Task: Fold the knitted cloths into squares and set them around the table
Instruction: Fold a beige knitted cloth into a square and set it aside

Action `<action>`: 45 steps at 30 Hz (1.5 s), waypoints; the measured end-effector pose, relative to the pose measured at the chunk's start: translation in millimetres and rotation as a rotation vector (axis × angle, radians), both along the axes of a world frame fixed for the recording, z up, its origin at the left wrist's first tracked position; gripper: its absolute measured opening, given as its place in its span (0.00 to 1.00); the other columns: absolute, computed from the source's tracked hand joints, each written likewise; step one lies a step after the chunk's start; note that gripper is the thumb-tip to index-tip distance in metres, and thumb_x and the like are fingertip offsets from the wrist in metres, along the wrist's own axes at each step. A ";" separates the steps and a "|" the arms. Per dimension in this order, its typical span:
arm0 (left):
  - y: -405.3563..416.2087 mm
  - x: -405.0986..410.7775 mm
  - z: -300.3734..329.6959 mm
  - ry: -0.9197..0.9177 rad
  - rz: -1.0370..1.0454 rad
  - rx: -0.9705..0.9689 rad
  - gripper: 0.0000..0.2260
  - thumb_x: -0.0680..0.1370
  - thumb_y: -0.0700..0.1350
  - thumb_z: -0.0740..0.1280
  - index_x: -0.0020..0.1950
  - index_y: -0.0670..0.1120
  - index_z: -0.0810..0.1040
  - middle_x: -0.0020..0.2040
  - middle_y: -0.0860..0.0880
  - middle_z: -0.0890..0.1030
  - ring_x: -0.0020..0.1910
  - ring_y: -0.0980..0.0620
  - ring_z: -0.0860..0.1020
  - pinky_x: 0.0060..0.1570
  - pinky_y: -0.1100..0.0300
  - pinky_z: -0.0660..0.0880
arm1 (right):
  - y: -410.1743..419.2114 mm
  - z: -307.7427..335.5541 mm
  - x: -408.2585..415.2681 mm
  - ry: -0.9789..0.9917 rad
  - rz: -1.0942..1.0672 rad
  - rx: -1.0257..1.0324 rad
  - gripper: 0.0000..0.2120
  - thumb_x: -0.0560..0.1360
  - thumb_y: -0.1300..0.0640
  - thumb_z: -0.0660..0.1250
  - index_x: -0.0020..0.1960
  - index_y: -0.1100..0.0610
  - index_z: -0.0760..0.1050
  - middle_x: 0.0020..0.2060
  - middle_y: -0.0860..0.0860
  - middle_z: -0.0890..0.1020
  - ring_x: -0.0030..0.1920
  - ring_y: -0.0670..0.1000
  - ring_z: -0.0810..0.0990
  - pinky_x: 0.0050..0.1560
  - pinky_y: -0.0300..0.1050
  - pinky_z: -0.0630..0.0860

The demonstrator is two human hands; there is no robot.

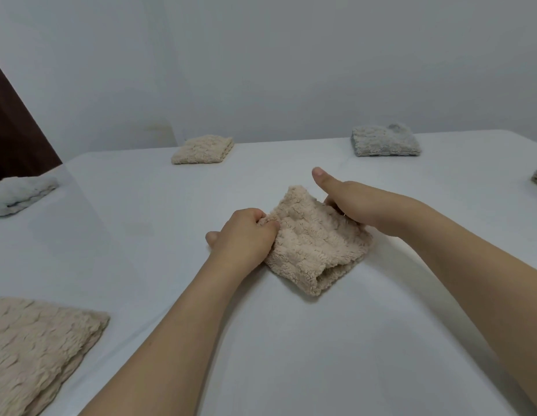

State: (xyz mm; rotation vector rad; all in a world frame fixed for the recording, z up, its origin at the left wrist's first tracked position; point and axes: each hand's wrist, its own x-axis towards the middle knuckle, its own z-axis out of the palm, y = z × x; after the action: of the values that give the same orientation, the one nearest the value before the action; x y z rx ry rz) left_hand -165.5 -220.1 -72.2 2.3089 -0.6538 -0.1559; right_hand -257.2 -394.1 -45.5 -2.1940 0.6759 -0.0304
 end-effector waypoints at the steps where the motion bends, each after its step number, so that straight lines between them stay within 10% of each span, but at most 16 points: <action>1: 0.2 0.1 -0.1 0.003 0.005 -0.004 0.11 0.79 0.52 0.62 0.39 0.48 0.74 0.35 0.52 0.76 0.38 0.53 0.73 0.49 0.52 0.57 | 0.7 1.4 -0.7 0.011 0.014 0.031 0.40 0.69 0.22 0.45 0.56 0.54 0.73 0.50 0.47 0.76 0.57 0.51 0.71 0.70 0.54 0.62; 8: 0.9 -0.3 -0.3 -0.005 0.018 -0.008 0.08 0.76 0.51 0.63 0.38 0.50 0.70 0.35 0.53 0.72 0.37 0.51 0.71 0.47 0.53 0.58 | -5.1 19.1 -14.0 0.069 0.017 0.054 0.17 0.77 0.44 0.65 0.53 0.58 0.71 0.47 0.56 0.77 0.38 0.54 0.75 0.38 0.46 0.73; 18: -1.9 -2.5 -1.2 -0.027 0.042 -0.004 0.11 0.76 0.50 0.62 0.47 0.44 0.78 0.38 0.51 0.79 0.43 0.53 0.76 0.51 0.53 0.59 | 14.1 27.3 -10.1 0.161 0.083 -0.369 0.10 0.74 0.52 0.68 0.43 0.59 0.76 0.37 0.52 0.77 0.36 0.52 0.73 0.36 0.43 0.69; 31: -1.6 -2.9 1.4 -0.024 0.024 0.039 0.08 0.77 0.50 0.61 0.39 0.50 0.71 0.34 0.53 0.74 0.37 0.55 0.70 0.53 0.53 0.61 | 17.5 -3.8 1.3 0.166 0.034 -0.525 0.10 0.82 0.55 0.53 0.53 0.61 0.68 0.53 0.58 0.77 0.48 0.55 0.73 0.44 0.45 0.68; 38: 0.5 -4.7 1.3 -0.017 0.017 0.021 0.10 0.78 0.51 0.63 0.39 0.50 0.72 0.35 0.54 0.77 0.41 0.55 0.74 0.51 0.53 0.59 | 27.3 -29.8 3.3 0.074 -0.081 -0.735 0.30 0.80 0.37 0.47 0.62 0.62 0.69 0.59 0.60 0.75 0.60 0.62 0.74 0.56 0.53 0.70; 45: -1.1 -2.0 0.0 -0.025 0.021 0.017 0.10 0.77 0.53 0.64 0.44 0.48 0.77 0.40 0.53 0.82 0.45 0.53 0.77 0.50 0.53 0.58 | 26.5 -23.3 1.6 -0.069 -0.124 -0.561 0.29 0.76 0.31 0.48 0.50 0.57 0.67 0.47 0.54 0.77 0.48 0.58 0.75 0.44 0.49 0.69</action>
State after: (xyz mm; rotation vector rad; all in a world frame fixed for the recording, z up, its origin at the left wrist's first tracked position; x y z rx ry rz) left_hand -167.5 -221.2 -72.2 2.3368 -0.6431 -0.1239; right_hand -255.6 -367.5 -68.8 -2.6618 0.8373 -0.4011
